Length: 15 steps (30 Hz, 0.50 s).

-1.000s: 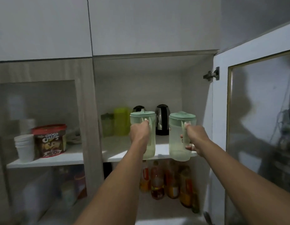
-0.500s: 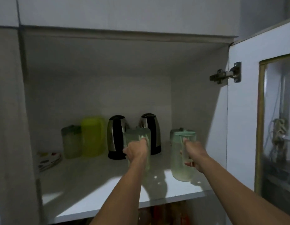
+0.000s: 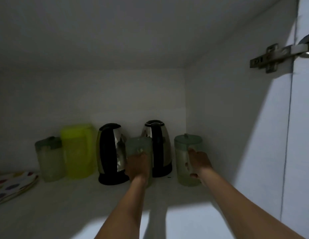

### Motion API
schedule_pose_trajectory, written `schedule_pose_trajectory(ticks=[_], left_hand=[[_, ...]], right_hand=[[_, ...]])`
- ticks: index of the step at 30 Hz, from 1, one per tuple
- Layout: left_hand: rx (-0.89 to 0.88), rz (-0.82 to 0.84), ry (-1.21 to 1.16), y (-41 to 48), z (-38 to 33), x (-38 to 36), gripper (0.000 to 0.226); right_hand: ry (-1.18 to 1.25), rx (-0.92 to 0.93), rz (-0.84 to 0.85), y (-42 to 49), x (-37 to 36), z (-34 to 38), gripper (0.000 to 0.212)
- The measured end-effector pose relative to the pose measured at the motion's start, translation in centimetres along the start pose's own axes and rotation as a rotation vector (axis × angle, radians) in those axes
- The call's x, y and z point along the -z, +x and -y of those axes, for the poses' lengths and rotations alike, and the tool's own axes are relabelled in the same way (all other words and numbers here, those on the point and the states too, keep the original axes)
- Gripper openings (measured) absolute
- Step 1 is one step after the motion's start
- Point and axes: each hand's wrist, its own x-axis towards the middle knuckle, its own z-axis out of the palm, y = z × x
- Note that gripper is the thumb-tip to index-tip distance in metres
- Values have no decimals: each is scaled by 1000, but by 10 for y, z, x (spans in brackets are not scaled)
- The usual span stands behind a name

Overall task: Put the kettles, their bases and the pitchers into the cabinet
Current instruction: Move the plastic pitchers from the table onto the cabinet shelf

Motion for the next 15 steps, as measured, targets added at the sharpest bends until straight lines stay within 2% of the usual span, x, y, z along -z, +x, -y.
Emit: schedule_pose_trajectory(ticks=[4, 8, 15], left_hand=[[-29, -50, 49, 15, 0, -1, 47], [-15, -53, 5, 19, -5, 0, 48], [-67, -26, -29, 12, 0, 12, 57]], right_hand=[[-4, 19, 3, 14, -2, -2, 50], [-19, 18, 25, 24, -4, -4, 72], [-69, 34, 40, 18, -6, -9, 85]])
